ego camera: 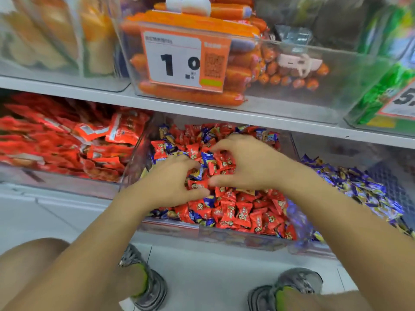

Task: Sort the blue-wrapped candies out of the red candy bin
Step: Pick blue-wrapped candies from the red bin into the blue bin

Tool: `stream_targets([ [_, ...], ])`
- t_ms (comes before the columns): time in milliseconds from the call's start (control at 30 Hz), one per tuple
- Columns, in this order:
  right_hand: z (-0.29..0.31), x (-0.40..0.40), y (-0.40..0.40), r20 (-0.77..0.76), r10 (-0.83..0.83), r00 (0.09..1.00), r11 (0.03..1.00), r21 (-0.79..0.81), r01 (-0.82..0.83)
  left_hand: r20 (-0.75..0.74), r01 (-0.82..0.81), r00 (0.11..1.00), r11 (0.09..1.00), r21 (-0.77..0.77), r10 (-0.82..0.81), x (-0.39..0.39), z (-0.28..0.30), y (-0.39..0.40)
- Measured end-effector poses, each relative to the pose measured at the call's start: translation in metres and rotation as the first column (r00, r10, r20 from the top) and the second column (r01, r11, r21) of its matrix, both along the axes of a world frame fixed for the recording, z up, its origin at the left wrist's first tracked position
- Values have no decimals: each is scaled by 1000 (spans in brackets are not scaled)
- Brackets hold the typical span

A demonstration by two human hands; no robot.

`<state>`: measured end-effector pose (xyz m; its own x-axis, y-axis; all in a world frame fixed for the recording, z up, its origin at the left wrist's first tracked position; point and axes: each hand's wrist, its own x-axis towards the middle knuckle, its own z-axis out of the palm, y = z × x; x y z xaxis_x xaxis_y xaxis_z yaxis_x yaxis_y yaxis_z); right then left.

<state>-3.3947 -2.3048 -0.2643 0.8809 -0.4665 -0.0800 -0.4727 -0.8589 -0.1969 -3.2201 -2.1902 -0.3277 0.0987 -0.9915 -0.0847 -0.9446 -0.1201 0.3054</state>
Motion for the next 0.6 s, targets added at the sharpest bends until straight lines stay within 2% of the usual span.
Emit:
stream_targets([
  [67,-17,20,12,7,94,996,991,94,-94,-55,11,998,1000,1,-11,2,1,-5],
  [167,-41,31,17,-84,101,991,983,163,-86,-176,-62,983,997,-37,55,12,3,0],
  [267,-43,23,5,10,72,997,964,257,-72,-237,-139,963,990,-28,128,21,2,8],
  [367,-39,10,-5,93,48,995,948,309,-74,-206,-165,967,985,-57,150,24,4,10],
  [500,-27,3,-11,200,-1,980,963,264,-53,-189,-234,959,966,-114,210,22,4,0],
  [600,-17,10,-18,266,-82,960,930,366,-22,-94,-184,980,979,-83,176,19,-1,-8],
])
